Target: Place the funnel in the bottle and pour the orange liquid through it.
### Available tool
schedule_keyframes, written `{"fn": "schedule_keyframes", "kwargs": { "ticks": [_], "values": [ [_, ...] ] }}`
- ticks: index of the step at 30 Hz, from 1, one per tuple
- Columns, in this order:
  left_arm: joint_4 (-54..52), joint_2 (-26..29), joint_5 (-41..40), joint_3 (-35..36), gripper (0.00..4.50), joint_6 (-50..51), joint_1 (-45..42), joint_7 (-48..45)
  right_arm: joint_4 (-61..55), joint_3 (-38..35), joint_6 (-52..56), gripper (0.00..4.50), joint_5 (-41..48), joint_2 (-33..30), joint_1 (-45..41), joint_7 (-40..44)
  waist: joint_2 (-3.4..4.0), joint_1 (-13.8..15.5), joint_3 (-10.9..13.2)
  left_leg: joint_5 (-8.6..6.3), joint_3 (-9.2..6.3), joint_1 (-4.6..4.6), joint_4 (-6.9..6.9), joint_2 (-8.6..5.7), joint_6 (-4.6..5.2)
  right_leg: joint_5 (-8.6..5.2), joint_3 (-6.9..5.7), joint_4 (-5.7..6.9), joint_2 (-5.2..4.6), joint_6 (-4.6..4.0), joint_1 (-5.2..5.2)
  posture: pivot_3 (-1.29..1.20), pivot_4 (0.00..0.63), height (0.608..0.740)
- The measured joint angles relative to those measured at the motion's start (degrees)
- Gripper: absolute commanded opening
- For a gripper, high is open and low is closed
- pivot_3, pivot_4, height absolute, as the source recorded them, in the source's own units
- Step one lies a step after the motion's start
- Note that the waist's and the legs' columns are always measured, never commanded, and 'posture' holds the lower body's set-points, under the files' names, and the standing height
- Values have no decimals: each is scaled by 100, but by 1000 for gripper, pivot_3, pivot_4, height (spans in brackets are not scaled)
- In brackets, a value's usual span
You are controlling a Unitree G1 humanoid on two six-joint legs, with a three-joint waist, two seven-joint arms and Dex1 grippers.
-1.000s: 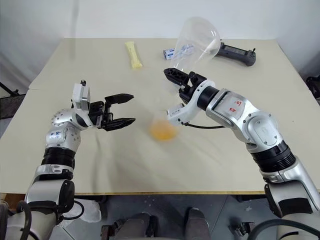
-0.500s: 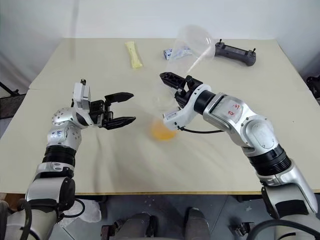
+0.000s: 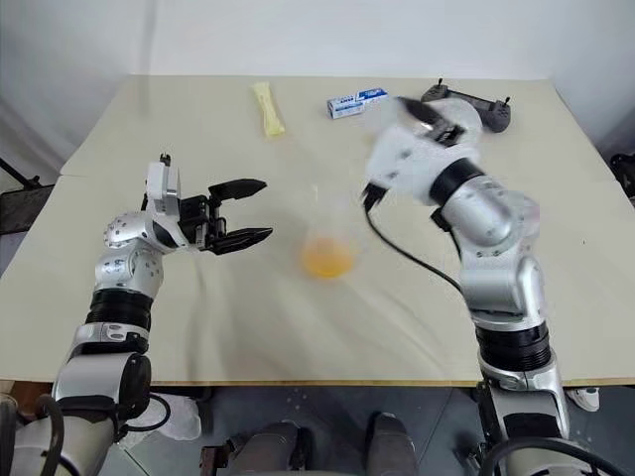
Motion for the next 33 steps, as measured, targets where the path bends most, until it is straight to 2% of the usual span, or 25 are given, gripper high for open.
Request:
{"fn": "schedule_keyframes", "kwargs": {
  "ticks": [2, 8, 13, 19, 25, 33],
  "values": [
    [-39, 1, 0, -1, 4500, 42, 61, 10, 188, -519, 495, 2447, 460, 17, -15, -5, 0, -9, 0, 0, 0, 1, -2, 1, 0, 0, 0, 1, 0, 0, 0, 0, 150, 740],
    [-289, 2, -3, -6, 4500, 172, 161, 112, 752, -1488, 1022, 2447, 1943, 59, 282, 21, 1, -22, 0, 0, 8, 3, -7, 2, 0, 0, 2, 1, 1, 0, -3, 0, 150, 740],
    [-518, 32, -4, -6, 4500, 309, 307, 173, 1504, -1863, 852, 2447, 2739, 57, 591, -105, 0, -21, 0, 0, 10, 5, -7, 1, 0, 0, 4, 2, -1, 0, -3, 0, 150, 740],
    [-580, 161, 30, -11, 4500, 437, 366, 280, 2262, -1937, 176, 2447, 3124, -175, 601, -307, 1, -15, 0, 0, 11, 7, -6, 1, 0, 0, 5, 2, -1, 0, -2, 0, 150, 740],
    [-581, 301, 252, -65, 4500, 443, 364, 542, 2457, -1898, 160, 4471, 3484, -274, 627, -457, 1, -12, 0, 0, 11, 7, -5, 1, 0, 0, 6, 2, -3, 0, -2, 0, 150, 740],
    [-598, 354, 435, -155, 4500, 582, 370, 833, 2395, -1848, 147, 4492, 3775, -593, 672, -533, 1, -12, 0, 0, 12, 7, -6, 1, 0, 0, 5, 1, -3, 0, -2, 0, 150, 740]
  ]
}}
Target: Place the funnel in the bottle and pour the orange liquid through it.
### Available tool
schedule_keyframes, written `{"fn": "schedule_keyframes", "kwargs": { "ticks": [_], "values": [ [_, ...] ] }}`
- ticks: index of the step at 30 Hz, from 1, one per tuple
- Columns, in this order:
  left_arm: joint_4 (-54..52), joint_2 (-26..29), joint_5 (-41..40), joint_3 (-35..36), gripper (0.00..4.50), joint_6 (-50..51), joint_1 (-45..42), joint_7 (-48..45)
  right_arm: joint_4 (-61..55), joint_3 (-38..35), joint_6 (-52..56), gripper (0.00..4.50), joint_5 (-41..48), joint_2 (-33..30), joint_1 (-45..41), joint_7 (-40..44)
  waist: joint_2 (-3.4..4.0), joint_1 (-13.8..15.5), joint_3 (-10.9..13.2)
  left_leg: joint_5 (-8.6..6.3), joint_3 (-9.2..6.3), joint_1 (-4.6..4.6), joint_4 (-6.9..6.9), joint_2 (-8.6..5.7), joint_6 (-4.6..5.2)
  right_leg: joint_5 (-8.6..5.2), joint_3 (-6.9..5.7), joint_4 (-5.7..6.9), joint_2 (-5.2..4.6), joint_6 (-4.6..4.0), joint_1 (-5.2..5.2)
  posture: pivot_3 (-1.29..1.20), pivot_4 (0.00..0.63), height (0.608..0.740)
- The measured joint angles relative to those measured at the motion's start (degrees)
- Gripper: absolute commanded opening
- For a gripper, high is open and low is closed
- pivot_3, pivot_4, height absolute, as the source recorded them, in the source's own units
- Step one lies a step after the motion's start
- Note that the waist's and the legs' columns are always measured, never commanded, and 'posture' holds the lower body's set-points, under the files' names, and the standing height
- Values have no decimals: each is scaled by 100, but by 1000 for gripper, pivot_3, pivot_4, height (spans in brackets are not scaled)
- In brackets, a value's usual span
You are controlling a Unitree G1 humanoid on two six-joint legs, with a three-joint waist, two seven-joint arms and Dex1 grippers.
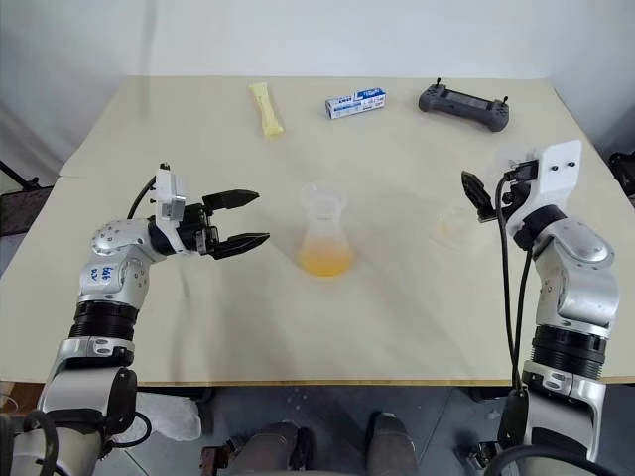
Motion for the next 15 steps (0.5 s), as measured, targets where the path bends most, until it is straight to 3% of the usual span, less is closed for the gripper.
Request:
{"fn": "schedule_keyframes", "kwargs": {
  "ticks": [5, 11, 15],
  "values": [
    [-140, 106, -9, -14, 4500, 117, 62, -105, -228, -57, 22, 4492, 543, -195, -18, 175, 2, -1, 1, 0, 1, 0, 0, 1, 0, 0, 0, -1, 0, 0, 0, 0, 150, 740],
    [-211, 156, -82, -8, 4500, 195, 213, -163, -1277, -23, 175, 4492, 1361, -605, 12, 807, 2, 15, 1, 0, 0, -1, 1, 2, 0, 0, -1, -3, 0, 0, 0, 0, 150, 740],
    [-344, 238, -132, 3, 4500, 242, 306, -241, -1949, 132, 296, 4492, 1773, -948, 518, 1328, 2, 39, 2, 0, -1, -2, 1, 1, 0, 0, -2, -5, -1, 0, 2, 0, 150, 740]
  ]
}}
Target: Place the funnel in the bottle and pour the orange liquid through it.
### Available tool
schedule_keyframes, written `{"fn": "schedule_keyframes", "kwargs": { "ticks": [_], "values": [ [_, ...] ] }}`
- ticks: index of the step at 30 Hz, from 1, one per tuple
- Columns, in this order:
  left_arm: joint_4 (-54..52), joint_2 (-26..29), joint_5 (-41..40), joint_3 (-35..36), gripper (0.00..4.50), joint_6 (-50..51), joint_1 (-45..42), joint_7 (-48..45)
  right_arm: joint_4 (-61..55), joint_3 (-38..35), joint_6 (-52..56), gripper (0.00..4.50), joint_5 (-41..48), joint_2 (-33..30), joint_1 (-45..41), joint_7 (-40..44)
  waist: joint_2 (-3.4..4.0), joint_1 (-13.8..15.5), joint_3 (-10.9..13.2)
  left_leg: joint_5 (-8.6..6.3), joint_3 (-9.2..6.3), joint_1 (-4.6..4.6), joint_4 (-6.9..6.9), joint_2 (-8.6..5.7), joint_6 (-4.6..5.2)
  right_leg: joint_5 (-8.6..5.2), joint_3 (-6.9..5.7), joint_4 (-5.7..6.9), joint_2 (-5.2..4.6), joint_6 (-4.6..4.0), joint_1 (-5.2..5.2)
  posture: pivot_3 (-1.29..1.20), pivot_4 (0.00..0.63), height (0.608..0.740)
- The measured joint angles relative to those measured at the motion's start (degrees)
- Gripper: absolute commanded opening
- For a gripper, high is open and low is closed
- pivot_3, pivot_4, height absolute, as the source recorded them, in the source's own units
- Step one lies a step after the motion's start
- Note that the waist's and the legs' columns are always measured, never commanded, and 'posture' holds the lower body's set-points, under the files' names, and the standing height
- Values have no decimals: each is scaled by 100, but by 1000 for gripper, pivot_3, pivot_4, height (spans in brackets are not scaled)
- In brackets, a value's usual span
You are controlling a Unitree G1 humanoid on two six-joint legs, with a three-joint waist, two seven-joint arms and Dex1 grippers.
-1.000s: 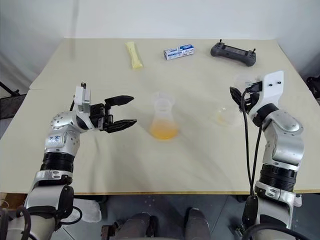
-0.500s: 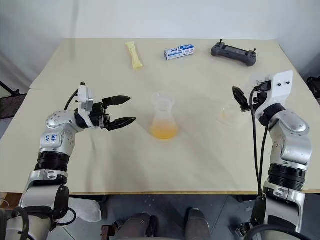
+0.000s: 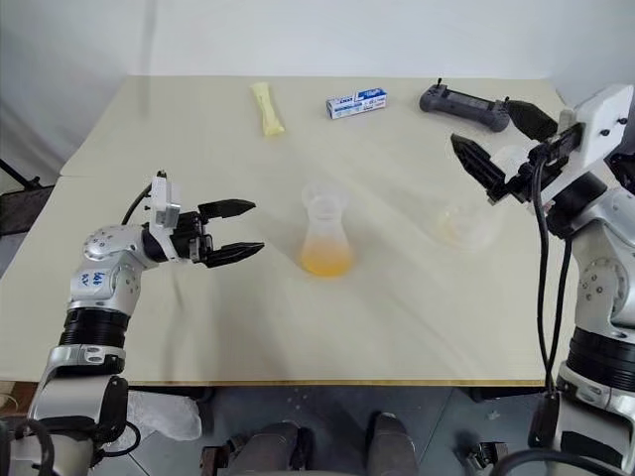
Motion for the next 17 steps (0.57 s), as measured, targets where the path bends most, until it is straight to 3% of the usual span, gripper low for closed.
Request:
{"fn": "schedule_keyframes", "kwargs": {
  "ticks": [7, 17],
  "values": [
    [-61, 384, -149, 115, 4500, -87, 378, -555, -1386, 213, 153, 4492, 549, -815, 2449, 1523, -3, 52, 2, 1, 7, 6, -2, 1, 3, 5, -8, -46, 1, 9, 31, 0, 150, 740],
    [41, 548, -218, 286, 4500, -194, 609, -831, -383, -229, -905, 4492, 280, -462, 3446, 1915, -5, 123, 1, 2, 1, 19, 0, 1, 7, 7, -10, -66, 1, 14, 54, 0, 150, 740]
  ]
}}
